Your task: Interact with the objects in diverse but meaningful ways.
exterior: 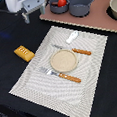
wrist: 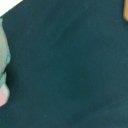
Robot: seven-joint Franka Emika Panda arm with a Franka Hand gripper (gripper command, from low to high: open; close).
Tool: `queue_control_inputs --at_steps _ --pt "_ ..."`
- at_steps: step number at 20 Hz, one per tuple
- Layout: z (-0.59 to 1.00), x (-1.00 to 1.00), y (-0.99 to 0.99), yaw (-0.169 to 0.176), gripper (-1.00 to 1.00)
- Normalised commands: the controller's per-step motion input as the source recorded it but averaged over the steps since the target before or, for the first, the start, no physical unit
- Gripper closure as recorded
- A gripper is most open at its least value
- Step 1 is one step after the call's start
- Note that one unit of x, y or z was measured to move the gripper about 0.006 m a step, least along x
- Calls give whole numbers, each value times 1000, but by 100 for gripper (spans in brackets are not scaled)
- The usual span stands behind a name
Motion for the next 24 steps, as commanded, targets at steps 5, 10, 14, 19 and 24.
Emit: queue_control_inputs --at_steps 5,10,14,19,24 --pt "-67 146 -623 17 -100" --pt "-94 297 -467 0 -100" --pt "-164 266 -316 0 -100" --pt "-287 165 -268 0 -100" --pt "-331 35 -249 0 -100"
